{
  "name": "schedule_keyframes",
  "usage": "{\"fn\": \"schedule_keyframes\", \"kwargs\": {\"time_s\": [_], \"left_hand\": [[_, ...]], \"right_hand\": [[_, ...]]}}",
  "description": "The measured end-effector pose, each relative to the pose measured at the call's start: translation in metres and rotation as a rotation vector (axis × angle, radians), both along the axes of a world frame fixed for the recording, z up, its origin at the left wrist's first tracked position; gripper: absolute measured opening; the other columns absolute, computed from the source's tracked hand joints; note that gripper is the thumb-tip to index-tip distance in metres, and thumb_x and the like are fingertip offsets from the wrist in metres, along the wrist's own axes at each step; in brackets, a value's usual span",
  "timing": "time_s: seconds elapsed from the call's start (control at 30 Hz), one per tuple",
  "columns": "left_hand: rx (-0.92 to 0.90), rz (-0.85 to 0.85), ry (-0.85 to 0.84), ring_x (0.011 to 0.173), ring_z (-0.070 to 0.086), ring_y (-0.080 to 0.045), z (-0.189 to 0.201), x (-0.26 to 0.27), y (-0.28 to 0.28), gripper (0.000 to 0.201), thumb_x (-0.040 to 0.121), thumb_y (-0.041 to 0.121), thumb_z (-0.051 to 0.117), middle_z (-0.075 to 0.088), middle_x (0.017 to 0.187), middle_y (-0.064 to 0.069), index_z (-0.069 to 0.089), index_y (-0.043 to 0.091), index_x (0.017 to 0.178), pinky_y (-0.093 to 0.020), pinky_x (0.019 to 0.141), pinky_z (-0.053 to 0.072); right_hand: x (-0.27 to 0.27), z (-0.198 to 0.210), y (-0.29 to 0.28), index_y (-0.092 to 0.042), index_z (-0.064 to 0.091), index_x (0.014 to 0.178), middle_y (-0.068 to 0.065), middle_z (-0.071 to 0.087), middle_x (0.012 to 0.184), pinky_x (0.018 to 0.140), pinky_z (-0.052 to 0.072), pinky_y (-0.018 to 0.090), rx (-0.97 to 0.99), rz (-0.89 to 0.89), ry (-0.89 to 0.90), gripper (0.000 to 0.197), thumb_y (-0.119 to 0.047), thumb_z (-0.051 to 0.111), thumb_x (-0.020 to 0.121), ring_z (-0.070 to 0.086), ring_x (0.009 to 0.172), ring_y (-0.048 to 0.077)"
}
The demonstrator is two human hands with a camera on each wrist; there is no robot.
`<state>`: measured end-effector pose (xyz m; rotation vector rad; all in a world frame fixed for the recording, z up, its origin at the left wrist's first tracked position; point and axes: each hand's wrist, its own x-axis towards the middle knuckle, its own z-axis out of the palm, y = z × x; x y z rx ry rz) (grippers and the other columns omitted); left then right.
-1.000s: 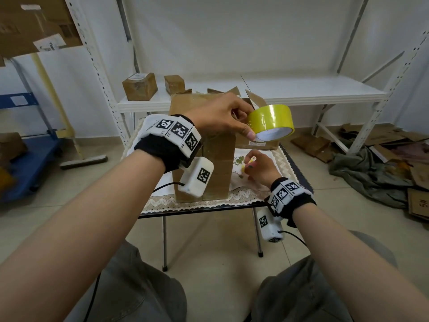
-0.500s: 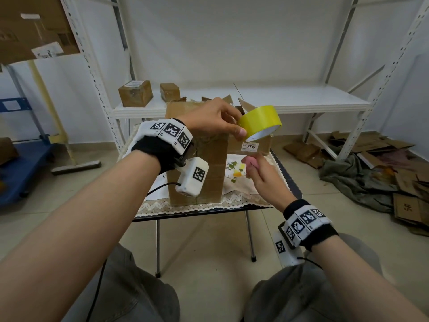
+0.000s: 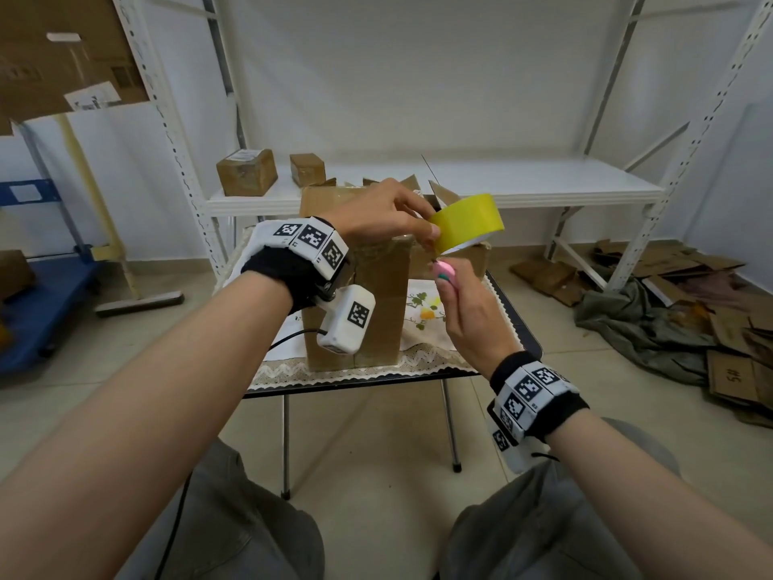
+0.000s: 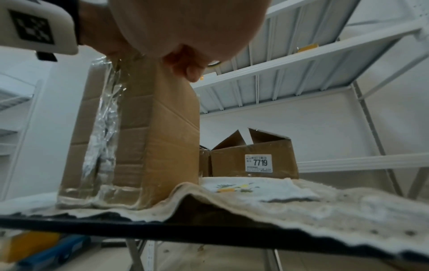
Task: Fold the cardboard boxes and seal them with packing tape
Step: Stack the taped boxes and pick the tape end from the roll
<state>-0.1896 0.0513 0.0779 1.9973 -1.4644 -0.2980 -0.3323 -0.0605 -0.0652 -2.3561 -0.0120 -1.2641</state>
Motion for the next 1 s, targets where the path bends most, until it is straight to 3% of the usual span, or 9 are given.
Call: {"fn": "schedule_keyframes", "kwargs": {"time_s": [0.07,0.13,0.37,0.5,0.57,0.7,0.8,0.87,1.0], "left_hand": [[-0.002,0.027,0.005,0.1,0.068,-0.013,0.001,-0.003,0.001,0.013,0.087,0.029,0.075,0.074,0.096,0.002,0.069,0.04,0.091,-0.035,0.092,0.051],[-0.003,0.043,0.008,0.105,0.067,-0.019,0.002,-0.006,0.002,0.014,0.087,0.03,0.075,0.073,0.101,-0.001,0.069,0.037,0.097,-0.038,0.097,0.05],[-0.015,0.034,0.006,0.099,0.069,-0.014,-0.001,-0.006,0.003,0.014,0.083,0.034,0.078,0.074,0.09,0.016,0.071,0.046,0.085,-0.039,0.097,0.05],[-0.031,0.033,0.024,0.1,0.068,-0.017,-0.002,-0.004,0.001,0.015,0.085,0.029,0.078,0.073,0.089,0.015,0.072,0.037,0.095,-0.036,0.095,0.05],[-0.033,0.021,0.023,0.099,0.069,-0.014,-0.002,-0.003,0.001,0.016,0.085,0.029,0.077,0.071,0.088,0.018,0.071,0.036,0.098,-0.032,0.093,0.051],[-0.04,-0.004,0.035,0.082,0.066,0.007,-0.003,0.0,0.001,0.017,0.085,0.027,0.077,0.07,0.085,0.024,0.072,0.037,0.097,-0.015,0.082,0.048],[-0.037,-0.01,0.038,0.079,0.066,0.01,-0.003,0.0,0.002,0.014,0.087,0.027,0.076,0.075,0.089,0.015,0.074,0.035,0.097,-0.006,0.073,0.046],[-0.027,-0.021,0.022,0.077,0.065,0.012,-0.004,-0.001,0.002,0.012,0.088,0.027,0.075,0.075,0.089,0.01,0.074,0.032,0.099,-0.004,0.068,0.043],[-0.015,-0.01,-0.006,0.082,0.064,0.009,-0.005,0.003,-0.001,0.016,0.088,0.032,0.074,0.071,0.09,0.019,0.074,0.031,0.105,-0.016,0.076,0.044]], "right_hand": [[0.002,0.002,0.005,0.0,0.055,0.116,0.0,0.052,0.079,0.053,0.03,0.02,0.036,-0.063,-0.045,0.027,-0.021,0.04,0.106,0.04,0.06,0.005],[0.004,0.001,0.009,-0.001,0.056,0.114,0.001,0.051,0.074,0.05,0.034,0.025,0.03,-0.128,-0.06,0.03,-0.026,0.041,0.105,0.043,0.056,0.011],[0.012,0.002,0.023,-0.002,0.058,0.108,0.003,0.05,0.066,0.043,0.033,0.029,0.025,-0.208,-0.086,0.025,-0.024,0.047,0.104,0.044,0.047,0.017],[0.013,0.002,0.028,-0.004,0.059,0.11,0.009,0.057,0.067,0.042,0.044,0.036,0.019,-0.244,-0.068,0.028,-0.029,0.047,0.103,0.053,0.048,0.024],[0.013,0.004,0.029,-0.005,0.059,0.112,0.009,0.058,0.067,0.042,0.044,0.037,0.017,-0.253,-0.066,0.035,-0.034,0.042,0.102,0.054,0.049,0.026],[0.015,0.001,0.027,-0.005,0.058,0.112,0.006,0.052,0.062,0.042,0.038,0.032,-0.031,-0.277,-0.03,0.038,-0.036,0.039,0.101,0.052,0.046,0.028],[0.011,-0.015,0.022,-0.007,0.057,0.111,0.009,0.057,0.06,0.044,0.042,0.035,-0.091,-0.277,0.127,0.033,-0.034,0.041,0.103,0.057,0.049,0.033],[0.014,-0.029,0.008,-0.01,0.058,0.112,0.012,0.063,0.067,0.051,0.047,0.04,-0.009,-0.283,0.272,0.028,-0.034,0.046,0.104,0.06,0.058,0.035],[0.031,-0.032,-0.024,-0.015,0.062,0.081,0.007,0.061,0.07,0.057,0.042,0.033,0.331,-0.29,0.593,0.041,-0.047,0.047,0.102,0.059,0.068,0.029]]}}
